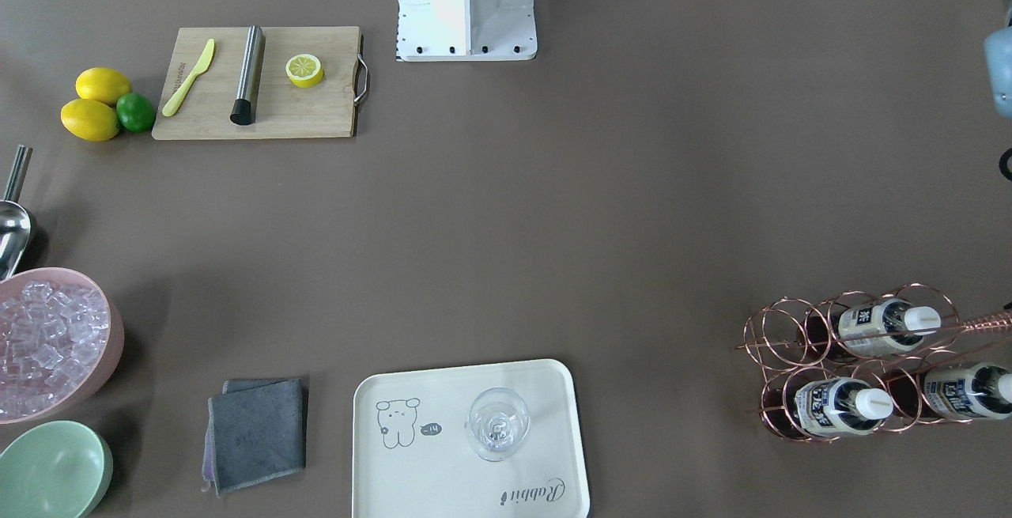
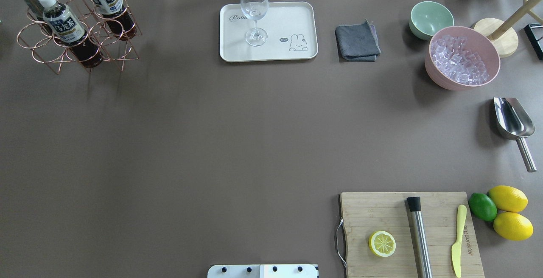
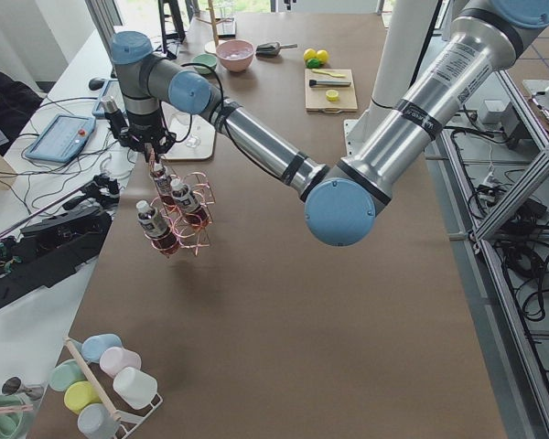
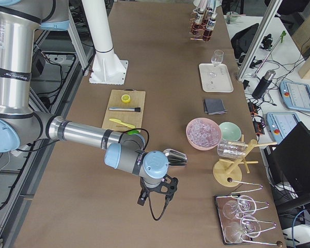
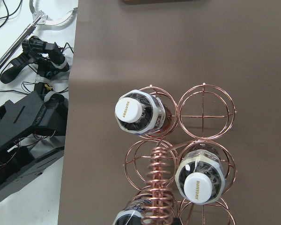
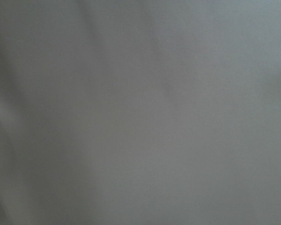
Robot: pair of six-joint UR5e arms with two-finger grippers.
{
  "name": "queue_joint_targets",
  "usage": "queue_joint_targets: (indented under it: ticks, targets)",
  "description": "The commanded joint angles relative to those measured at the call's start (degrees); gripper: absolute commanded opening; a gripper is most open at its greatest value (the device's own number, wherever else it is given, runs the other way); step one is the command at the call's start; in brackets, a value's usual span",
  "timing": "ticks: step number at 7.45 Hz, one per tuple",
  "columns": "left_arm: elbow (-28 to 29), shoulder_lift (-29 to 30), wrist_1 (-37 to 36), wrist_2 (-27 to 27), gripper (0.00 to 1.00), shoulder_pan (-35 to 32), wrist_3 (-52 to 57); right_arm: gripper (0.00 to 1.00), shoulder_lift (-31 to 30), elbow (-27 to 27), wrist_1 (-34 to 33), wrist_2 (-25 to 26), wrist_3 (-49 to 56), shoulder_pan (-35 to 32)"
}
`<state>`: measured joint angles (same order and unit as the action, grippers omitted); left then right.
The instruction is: Take tea from basket to plate
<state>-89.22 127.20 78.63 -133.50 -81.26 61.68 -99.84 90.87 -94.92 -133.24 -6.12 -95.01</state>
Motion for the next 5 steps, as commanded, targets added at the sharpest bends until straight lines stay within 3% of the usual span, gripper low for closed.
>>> queue_joint_targets:
  ticks: [1, 3, 5]
  targets:
    - [-15.3, -4.7, -10.1, 0.0, 0.0, -1.9, 1.2, 1.0, 0.0, 0.0, 0.1, -0.1, 0.0, 0.0]
    - [-23.7, -7.6, -13.5, -0.1, 0.0, -2.0, 0.6, 1.0, 0.1, 0.4, 0.0, -0.2, 0.0, 0.0]
    - [-26.4, -9.7, -13.4, -4.5, 0.0, -1.3, 0.1, 1.0, 0.2, 0.8, 0.1, -0.3, 0.1, 0.0]
